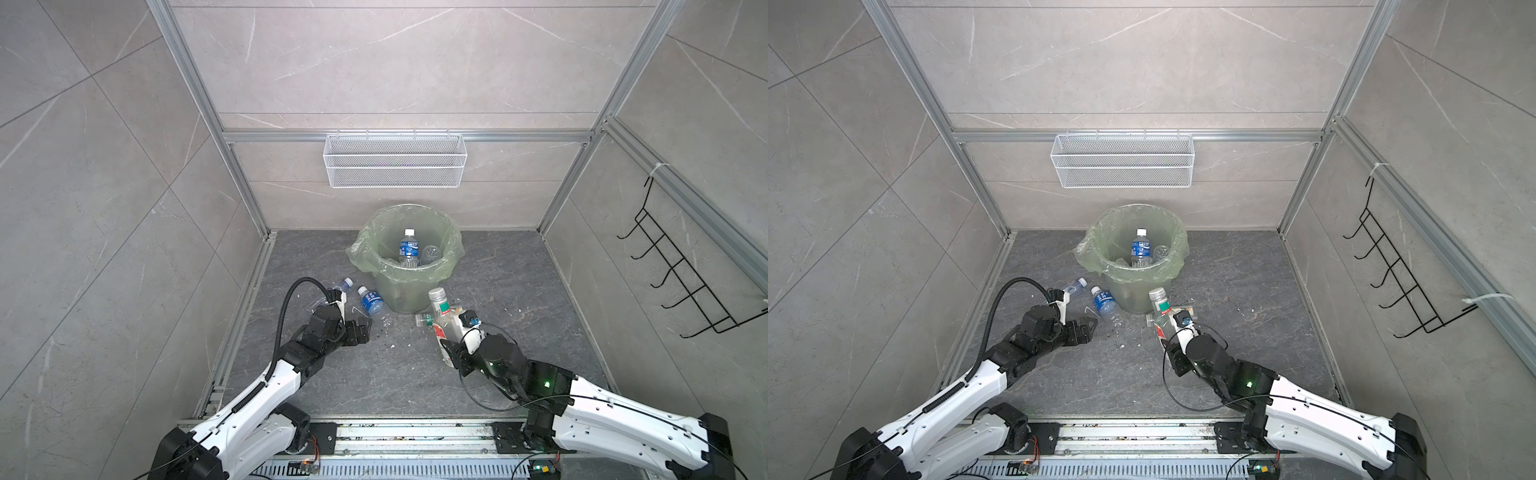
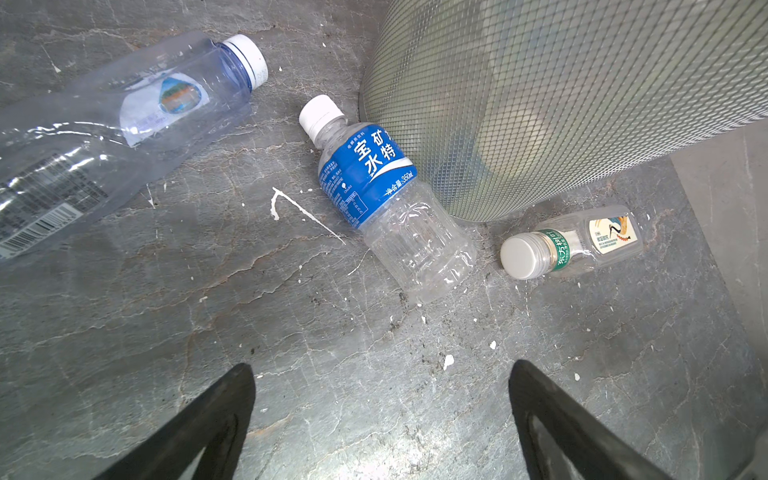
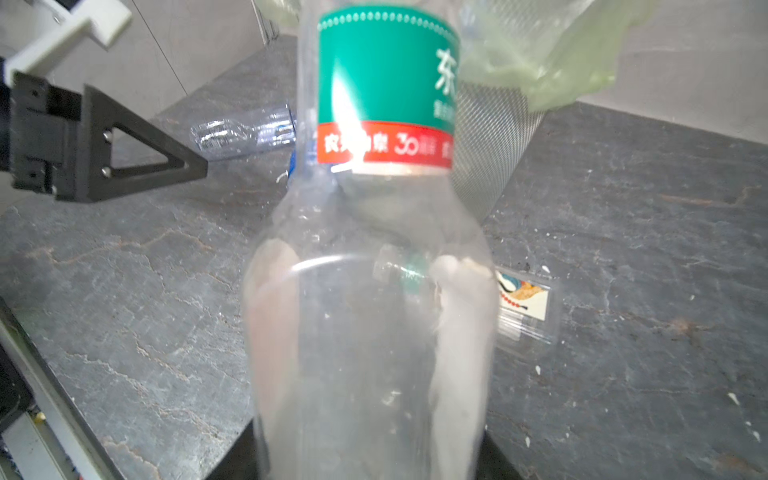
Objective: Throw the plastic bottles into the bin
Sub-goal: 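Lift the green-and-red-labelled bottle over the bin and open the right gripper, then draw the right gripper back while the left arm reaches toward the blue-labelled bottle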
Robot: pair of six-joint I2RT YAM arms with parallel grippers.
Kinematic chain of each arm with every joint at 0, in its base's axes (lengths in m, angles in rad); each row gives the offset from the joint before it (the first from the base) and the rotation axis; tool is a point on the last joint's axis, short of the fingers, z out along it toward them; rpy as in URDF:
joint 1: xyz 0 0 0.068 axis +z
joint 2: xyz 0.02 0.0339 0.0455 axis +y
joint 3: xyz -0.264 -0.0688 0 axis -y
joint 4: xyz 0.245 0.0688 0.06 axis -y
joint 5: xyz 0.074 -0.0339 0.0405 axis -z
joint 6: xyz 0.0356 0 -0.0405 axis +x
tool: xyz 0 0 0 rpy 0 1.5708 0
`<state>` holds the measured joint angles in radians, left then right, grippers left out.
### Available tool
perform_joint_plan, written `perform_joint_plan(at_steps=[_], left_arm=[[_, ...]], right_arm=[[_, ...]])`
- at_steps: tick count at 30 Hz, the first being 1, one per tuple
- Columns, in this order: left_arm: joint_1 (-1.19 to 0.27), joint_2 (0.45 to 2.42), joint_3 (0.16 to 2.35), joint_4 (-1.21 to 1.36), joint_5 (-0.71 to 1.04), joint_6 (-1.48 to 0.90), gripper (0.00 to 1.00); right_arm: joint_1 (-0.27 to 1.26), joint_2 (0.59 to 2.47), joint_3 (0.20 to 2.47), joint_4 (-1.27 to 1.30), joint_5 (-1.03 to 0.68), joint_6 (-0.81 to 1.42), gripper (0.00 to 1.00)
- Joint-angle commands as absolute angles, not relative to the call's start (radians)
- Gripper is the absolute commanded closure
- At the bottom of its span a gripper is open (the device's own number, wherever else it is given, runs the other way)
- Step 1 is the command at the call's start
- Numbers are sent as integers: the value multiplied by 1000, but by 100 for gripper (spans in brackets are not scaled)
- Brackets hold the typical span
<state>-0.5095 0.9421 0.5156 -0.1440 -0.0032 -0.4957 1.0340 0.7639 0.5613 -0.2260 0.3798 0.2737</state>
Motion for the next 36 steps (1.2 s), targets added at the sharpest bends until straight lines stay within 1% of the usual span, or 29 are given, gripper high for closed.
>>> perform_joint_plan(at_steps=[1,5,8,11,15,16,17,19,20,21,25,32,36], left_arm=[[-503,945,530,-107,4,-505,3],[-503,948,532,-106,2,-503,3],[-503,952,532,-100,6,-505,3],[-503,955,535,-96,15,-506,3],[-503,954,535,-85,32,-500,3],[-503,957,531,-75,37,-501,3],[-502,960,528,-69,41,-505,3],[-503,966,530,-69,50,-510,3],[-503,964,532,-75,59,-509,3],[-503,961,535,-87,62,-508,2],[-503,926,519,-98,45,-508,2],[-503,930,531,-123,16,-505,1],[-503,940,544,-130,-4,-509,1]], right_arm=[[1039,724,647,-195,410,228,52],[1039,741,773,-176,421,183,52],[1038,824,908,-147,444,146,52],[1021,980,1123,-165,457,98,51],[889,1286,1555,-334,398,140,50],[856,1371,1674,-383,378,157,44],[832,1442,1786,-433,379,167,35],[800,1595,2016,-554,393,178,4],[798,1629,2074,-583,402,178,1],[796,1644,2100,-589,409,177,1],[796,1591,2037,-507,417,164,1],[795,1535,1991,-516,402,154,1],[794,1491,1919,-515,403,146,1]])
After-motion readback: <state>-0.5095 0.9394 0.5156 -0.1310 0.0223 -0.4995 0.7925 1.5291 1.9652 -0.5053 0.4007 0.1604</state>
